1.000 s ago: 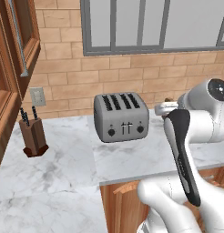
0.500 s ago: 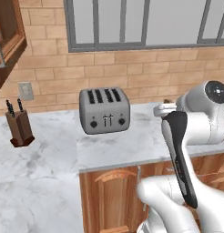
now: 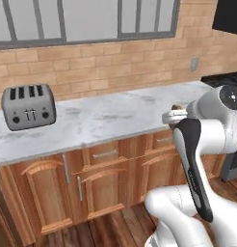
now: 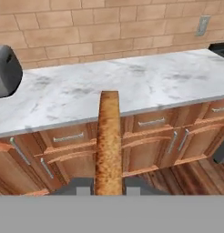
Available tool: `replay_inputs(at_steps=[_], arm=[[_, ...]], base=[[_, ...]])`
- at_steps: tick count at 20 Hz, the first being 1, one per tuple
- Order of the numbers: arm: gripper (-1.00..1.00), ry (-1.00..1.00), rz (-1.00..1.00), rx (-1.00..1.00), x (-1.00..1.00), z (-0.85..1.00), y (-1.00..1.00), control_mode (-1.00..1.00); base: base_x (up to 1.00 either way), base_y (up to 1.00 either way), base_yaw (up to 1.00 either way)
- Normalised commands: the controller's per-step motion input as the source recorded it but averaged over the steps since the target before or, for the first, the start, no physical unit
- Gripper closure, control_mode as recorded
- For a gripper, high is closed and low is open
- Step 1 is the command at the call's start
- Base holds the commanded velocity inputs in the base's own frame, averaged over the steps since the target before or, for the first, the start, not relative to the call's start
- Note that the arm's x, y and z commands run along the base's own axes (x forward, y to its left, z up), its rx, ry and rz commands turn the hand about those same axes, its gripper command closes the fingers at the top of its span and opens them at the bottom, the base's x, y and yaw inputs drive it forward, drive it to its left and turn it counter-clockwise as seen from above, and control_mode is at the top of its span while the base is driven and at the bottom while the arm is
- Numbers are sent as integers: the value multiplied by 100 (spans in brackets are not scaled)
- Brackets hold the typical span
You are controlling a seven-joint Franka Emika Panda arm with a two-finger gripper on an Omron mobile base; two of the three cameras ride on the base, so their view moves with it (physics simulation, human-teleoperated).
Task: Start the toaster. Once the lever pops up, take the bread to the plate on the dining counter.
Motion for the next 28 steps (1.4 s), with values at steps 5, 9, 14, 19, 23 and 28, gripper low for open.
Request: replay_inputs(at_steps=[5, 9, 14, 19, 23, 28], arm=[[100, 0, 0, 0, 0, 0, 0, 100], [100, 0, 0, 0, 0, 0, 0, 100], [100, 0, 0, 0, 0, 0, 0, 100], [100, 0, 0, 0, 0, 0, 0, 100], [100, 0, 0, 0, 0, 0, 0, 100], [100, 0, 0, 0, 0, 0, 0, 100]], base=[[-31, -11, -90], [-16, 0, -100], [-10, 0, -100], [-11, 0, -100], [-21, 0, -99], [-15, -32, -71]])
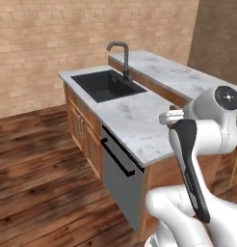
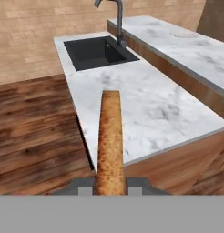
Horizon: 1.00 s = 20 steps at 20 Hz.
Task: Start the toaster. Once the lever pops up, take the bread to the plate on the dining counter.
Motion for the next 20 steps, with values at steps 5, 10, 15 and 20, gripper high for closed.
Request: replay_inputs(at_steps=[5, 10, 15, 20], arm=[[100, 0, 0, 0, 0, 0, 0, 100], [100, 0, 0, 0, 0, 0, 0, 100], [100, 0, 0, 0, 0, 0, 0, 100], [100, 0, 0, 0, 0, 0, 0, 100]], base=[[-13, -100, -16], [-1, -100, -8], [7, -100, 0], [25, -100, 0]])
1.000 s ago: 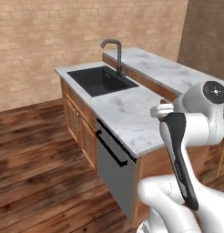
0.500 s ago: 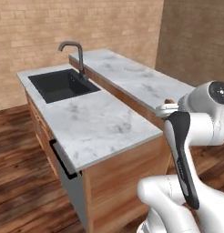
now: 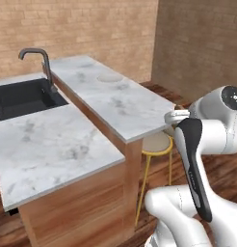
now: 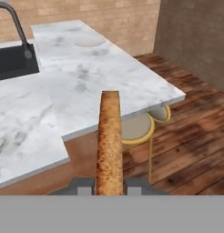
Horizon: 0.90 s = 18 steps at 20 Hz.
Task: Start the toaster. Once the lever pops up, take the bread to the plate on the dining counter.
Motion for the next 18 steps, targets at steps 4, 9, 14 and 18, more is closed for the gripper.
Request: replay_inputs(at_steps=[4, 9, 14, 18], arm=[[100, 0, 0, 0, 0, 0, 0, 100], [100, 0, 0, 0, 0, 0, 0, 100], [100, 0, 0, 0, 0, 0, 0, 100], [100, 0, 0, 0, 0, 0, 0, 100]], base=[[17, -100, 1], [34, -100, 7], [44, -100, 15], [55, -100, 27]])
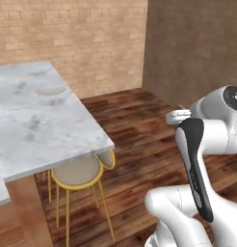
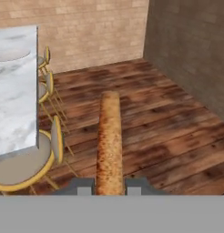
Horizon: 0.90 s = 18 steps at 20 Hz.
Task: Start the toaster. Once the lever pops up, take the bread to the plate on the dining counter.
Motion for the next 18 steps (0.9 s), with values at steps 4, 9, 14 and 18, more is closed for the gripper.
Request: replay_inputs(at_steps=[4, 9, 14, 18], arm=[[100, 0, 0, 0, 0, 0, 0, 100], [100, 0, 0, 0, 0, 0, 0, 100], [100, 0, 0, 0, 0, 0, 0, 100], [100, 0, 0, 0, 0, 0, 0, 100]], base=[[81, -97, 39], [88, -79, 53], [89, -78, 53], [89, -78, 54]])
